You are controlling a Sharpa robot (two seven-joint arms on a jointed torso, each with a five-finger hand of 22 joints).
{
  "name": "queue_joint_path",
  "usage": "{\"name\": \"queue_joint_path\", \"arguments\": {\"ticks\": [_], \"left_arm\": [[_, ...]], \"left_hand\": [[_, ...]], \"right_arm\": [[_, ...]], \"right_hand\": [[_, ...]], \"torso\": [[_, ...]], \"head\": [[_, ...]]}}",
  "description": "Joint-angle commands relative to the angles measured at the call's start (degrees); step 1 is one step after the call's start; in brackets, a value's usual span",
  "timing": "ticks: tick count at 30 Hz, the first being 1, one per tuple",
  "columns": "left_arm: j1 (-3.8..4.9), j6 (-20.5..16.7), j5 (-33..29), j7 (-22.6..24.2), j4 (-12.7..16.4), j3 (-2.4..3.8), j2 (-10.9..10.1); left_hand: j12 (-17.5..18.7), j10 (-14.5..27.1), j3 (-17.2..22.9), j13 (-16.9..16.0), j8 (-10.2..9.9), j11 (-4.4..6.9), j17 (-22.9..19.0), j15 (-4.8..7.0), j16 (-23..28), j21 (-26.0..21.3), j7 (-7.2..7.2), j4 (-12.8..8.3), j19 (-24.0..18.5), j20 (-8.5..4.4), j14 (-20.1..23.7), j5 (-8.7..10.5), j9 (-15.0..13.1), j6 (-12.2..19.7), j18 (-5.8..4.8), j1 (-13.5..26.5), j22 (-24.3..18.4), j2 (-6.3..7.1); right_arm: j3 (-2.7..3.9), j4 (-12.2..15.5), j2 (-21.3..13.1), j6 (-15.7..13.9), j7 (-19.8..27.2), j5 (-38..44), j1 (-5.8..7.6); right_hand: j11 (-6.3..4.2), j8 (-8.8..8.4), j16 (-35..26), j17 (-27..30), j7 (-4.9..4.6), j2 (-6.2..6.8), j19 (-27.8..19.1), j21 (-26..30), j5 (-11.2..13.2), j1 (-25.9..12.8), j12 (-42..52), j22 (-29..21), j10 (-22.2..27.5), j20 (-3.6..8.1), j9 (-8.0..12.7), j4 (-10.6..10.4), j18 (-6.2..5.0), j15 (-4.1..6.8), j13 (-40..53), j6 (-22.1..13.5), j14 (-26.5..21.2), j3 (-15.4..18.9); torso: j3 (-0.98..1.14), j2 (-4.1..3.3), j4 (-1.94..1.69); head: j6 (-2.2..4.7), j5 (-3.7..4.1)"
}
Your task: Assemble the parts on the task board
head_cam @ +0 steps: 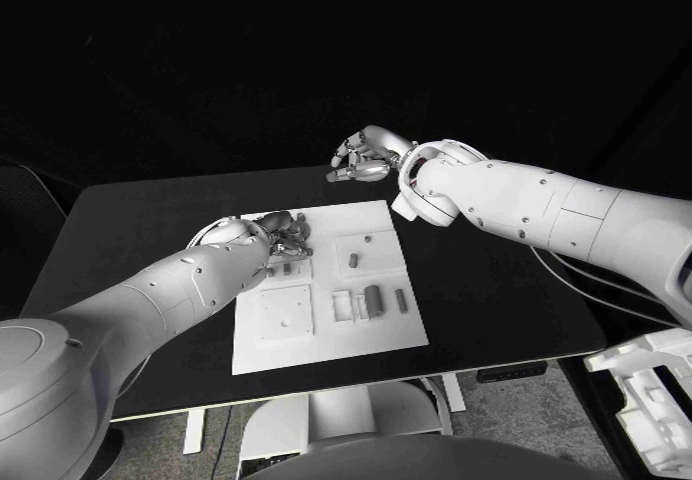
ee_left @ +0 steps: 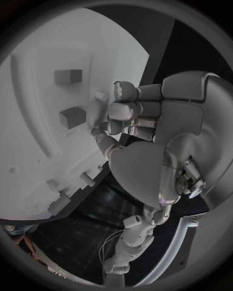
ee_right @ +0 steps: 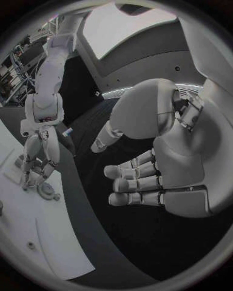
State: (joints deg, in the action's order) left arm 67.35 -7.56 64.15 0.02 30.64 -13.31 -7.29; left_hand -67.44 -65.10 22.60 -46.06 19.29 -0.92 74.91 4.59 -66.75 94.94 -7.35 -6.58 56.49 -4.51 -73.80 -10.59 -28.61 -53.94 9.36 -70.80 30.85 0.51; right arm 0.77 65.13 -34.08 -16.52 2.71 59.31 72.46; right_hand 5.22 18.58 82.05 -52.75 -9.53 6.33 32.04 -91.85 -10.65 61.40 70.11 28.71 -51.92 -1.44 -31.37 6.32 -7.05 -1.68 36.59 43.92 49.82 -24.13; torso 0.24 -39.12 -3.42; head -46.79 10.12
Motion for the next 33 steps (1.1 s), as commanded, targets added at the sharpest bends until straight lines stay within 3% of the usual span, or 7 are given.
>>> {"name": "queue_joint_path", "arguments": {"ticks": [1, 5, 8, 12, 15, 27, 33], "left_arm": [[0.01, -0.37, -0.34, 0.14, -0.03, 0.04, 0.00], [0.01, -0.66, -0.34, 0.06, 0.11, 0.04, -0.02], [0.01, -1.17, -0.60, 0.13, 0.19, 0.04, -0.04], [0.01, -1.07, -0.68, 0.25, 0.28, 0.04, -0.05], [0.01, -0.77, -0.68, 0.31, 0.42, 0.04, -0.05], [0.05, -0.72, -0.68, 0.65, 0.62, 0.05, 0.04], [0.08, -0.54, -0.68, 0.63, 0.30, 0.05, 0.16]], "left_hand": [[-0.40, 0.36, 0.48, -0.05, -0.09, -0.04, 1.54, -0.11, -0.39, 1.89, 0.06, -0.03, -0.29, 0.06, 0.41, -0.16, 0.05, -0.27, 1.95, -0.37, 0.10, -0.21], [-0.48, 0.43, 0.53, -0.04, -0.21, -0.07, 1.48, -0.13, -0.55, 1.99, -0.06, -0.23, -0.40, 0.09, 0.51, -0.06, 0.10, -0.10, 1.92, -0.43, 0.16, 0.69], [-0.70, 0.61, -0.44, 0.00, -0.79, -0.23, 1.21, -0.25, -0.99, 2.32, -0.24, 0.10, -0.61, 0.22, 0.79, 0.00, 0.34, 0.98, 1.75, 0.93, 0.33, 3.77], [-0.76, 1.08, -2.39, 0.15, -1.55, -0.42, 0.84, -0.35, -1.36, 2.47, -0.23, 0.43, -0.90, 0.27, 1.14, 0.00, 0.75, 2.92, 1.67, 3.12, 0.40, 6.52], [-0.74, 1.56, -4.00, 0.26, -2.06, -0.57, 0.60, -0.39, -1.58, 2.48, -0.01, 0.24, -1.15, 0.26, 1.42, 0.04, 1.12, 4.78, 1.67, 4.20, 0.41, 7.51], [-0.71, 2.04, -5.38, 0.35, -2.33, -0.71, 0.40, -0.43, -1.70, 2.42, 0.04, 0.03, -1.42, 0.25, 1.75, 0.04, 1.40, 6.26, 1.68, 4.85, 0.38, 7.93], [-0.85, 2.14, -5.28, 0.36, -1.63, -0.71, 0.28, -0.41, -1.89, 2.43, 0.13, 0.19, -1.41, 0.20, 1.81, -0.09, 1.20, 5.58, 1.76, 4.58, 0.37, 6.61]], "right_arm": [[0.03, 0.05, 0.00, 0.14, 0.17, 0.15, 0.02], [0.03, 0.01, 0.07, 0.15, 0.20, 0.15, 0.02], [0.03, -0.03, 0.09, 0.14, 0.20, 0.15, 0.02], [0.03, -0.06, 0.09, 0.14, 0.20, 0.15, 0.02], [0.03, -0.06, 0.12, 0.14, 0.21, 0.15, 0.02], [0.03, 0.08, 0.17, 0.09, 0.21, 0.15, 0.02], [0.03, -0.02, 0.34, 0.09, 0.20, 0.16, 0.02]], "right_hand": [[-0.04, 0.24, 0.25, 0.06, -0.12, 0.56, 0.15, -0.13, 0.13, -0.02, 0.26, -0.07, -0.22, 0.13, -0.07, 0.01, 0.25, 0.13, -0.09, 0.22, 0.33, 0.34], [-0.04, 0.24, 0.25, 0.06, -0.12, 0.57, 0.16, -0.13, 0.13, -0.03, 0.26, -0.07, -0.22, 0.13, -0.07, 0.01, 0.25, 0.13, -0.09, 0.22, 0.33, 0.35], [-0.04, 0.24, 0.25, 0.06, -0.12, 0.58, 0.16, -0.13, 0.13, -0.04, 0.26, -0.07, -0.22, 0.13, -0.07, 0.00, 0.25, 0.13, -0.09, 0.22, 0.33, 0.36], [-0.04, 0.24, 0.25, 0.06, -0.12, 0.58, 0.16, -0.13, 0.13, -0.04, 0.26, -0.07, -0.22, 0.13, -0.07, 0.00, 0.26, 0.13, -0.10, 0.22, 0.33, 0.36], [-0.04, 0.24, 0.25, 0.07, -0.12, 0.58, 0.16, -0.13, 0.13, -0.05, 0.26, -0.07, -0.22, 0.13, -0.07, 0.00, 0.26, 0.13, -0.10, 0.22, 0.33, 0.36], [-0.04, 0.24, 0.25, 0.07, -0.12, 0.59, 0.16, -0.13, 0.13, -0.05, 0.26, -0.08, -0.23, 0.13, -0.07, -0.01, 0.26, 0.14, -0.11, 0.22, 0.33, 0.37], [-0.04, 0.24, 0.25, 0.07, -0.12, 0.59, 0.16, -0.13, 0.13, -0.05, 0.26, -0.08, -0.23, 0.13, -0.07, -0.01, 0.26, 0.14, -0.11, 0.22, 0.34, 0.38]], "torso": [[-0.05, 0.02, -0.06], [-0.09, 0.02, -0.07], [-0.11, 0.01, 0.00], [-0.08, 0.01, 0.04], [-0.05, 0.00, 0.06], [0.01, -0.07, 0.12], [0.11, -0.03, 0.19]], "head": [[0.02, -0.10], [0.01, -0.14], [0.02, -0.20], [0.07, -0.22], [0.10, -0.23], [0.16, -0.09], [0.27, 0.03]]}}
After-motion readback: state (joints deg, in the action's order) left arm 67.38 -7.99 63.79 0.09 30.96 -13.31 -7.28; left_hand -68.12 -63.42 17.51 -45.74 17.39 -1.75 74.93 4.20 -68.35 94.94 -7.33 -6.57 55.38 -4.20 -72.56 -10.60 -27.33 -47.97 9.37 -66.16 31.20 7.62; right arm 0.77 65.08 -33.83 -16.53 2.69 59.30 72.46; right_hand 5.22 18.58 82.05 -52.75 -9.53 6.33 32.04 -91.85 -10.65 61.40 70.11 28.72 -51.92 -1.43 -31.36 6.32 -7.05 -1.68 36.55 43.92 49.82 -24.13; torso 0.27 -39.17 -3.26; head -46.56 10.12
